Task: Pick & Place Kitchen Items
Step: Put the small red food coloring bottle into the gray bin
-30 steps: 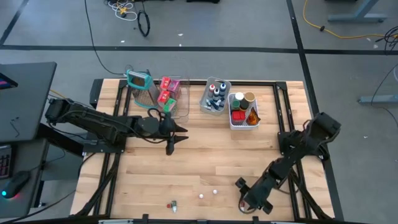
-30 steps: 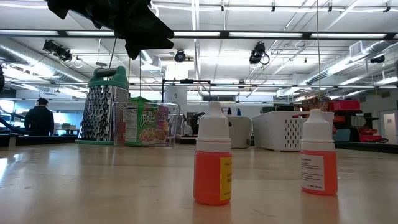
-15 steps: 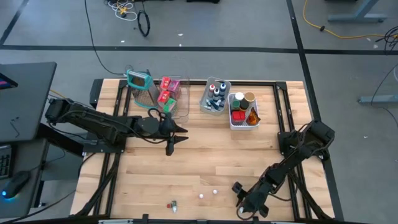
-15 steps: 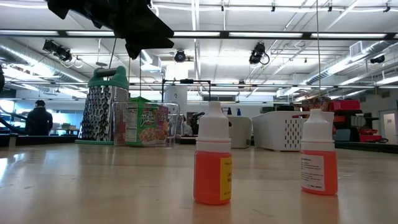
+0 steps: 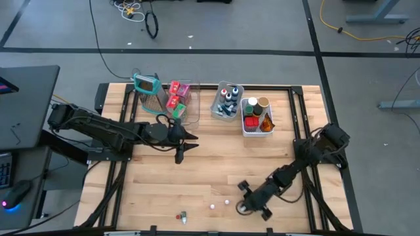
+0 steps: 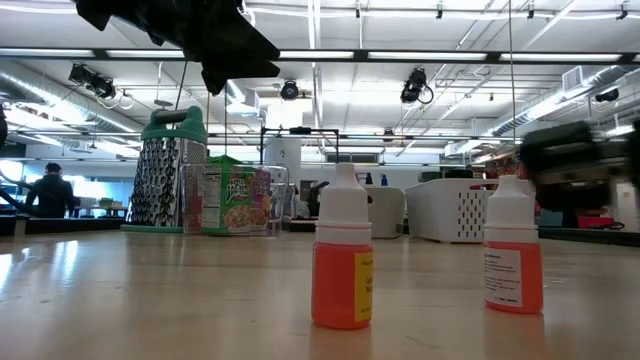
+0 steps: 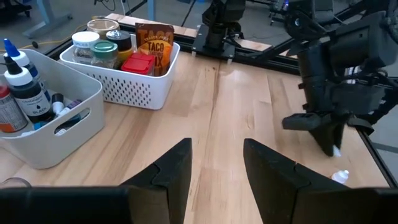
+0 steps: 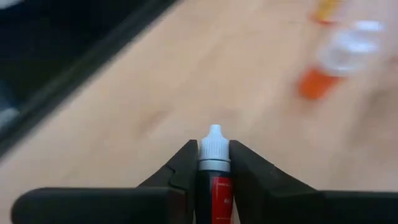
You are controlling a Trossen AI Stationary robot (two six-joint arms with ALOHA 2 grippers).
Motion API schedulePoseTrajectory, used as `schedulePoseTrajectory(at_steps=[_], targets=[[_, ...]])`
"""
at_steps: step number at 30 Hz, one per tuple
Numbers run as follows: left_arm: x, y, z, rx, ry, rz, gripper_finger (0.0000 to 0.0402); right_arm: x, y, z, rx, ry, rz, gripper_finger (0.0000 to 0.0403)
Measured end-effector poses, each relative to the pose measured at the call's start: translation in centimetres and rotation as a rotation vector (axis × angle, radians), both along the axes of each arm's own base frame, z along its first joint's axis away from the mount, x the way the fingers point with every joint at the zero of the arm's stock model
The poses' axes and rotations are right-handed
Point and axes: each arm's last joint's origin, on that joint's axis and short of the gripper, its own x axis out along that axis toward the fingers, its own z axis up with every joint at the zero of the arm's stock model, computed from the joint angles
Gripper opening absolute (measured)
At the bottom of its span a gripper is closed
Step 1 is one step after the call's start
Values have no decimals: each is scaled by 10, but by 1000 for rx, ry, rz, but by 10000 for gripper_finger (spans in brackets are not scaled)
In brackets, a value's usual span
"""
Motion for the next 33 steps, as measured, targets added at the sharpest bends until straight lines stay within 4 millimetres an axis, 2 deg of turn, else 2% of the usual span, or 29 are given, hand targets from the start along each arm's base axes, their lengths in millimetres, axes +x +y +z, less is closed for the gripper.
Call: schedulePoseTrajectory(at_steps=[3, 6, 14, 20, 28, 33], targets=[[0, 0, 0, 0, 0, 0, 153, 10, -18, 3, -57, -19, -41, 84], [0, 0, 0, 1, -1, 0, 153, 17, -42, 15, -182, -59, -98, 92], [0, 0, 1, 31, -3, -10, 153, 27, -128, 77, -485, -225, -421, 87], [0, 0, 0, 42, 0, -14, 153, 42, -195, 110, -472, -417, -709, 95], [0, 0, 1, 41, -3, -14, 153, 42, -271, 112, -455, -440, -1008, 96], [1, 0, 1, 39, -8, -14, 153, 41, -303, 96, -416, -393, -1046, 98]])
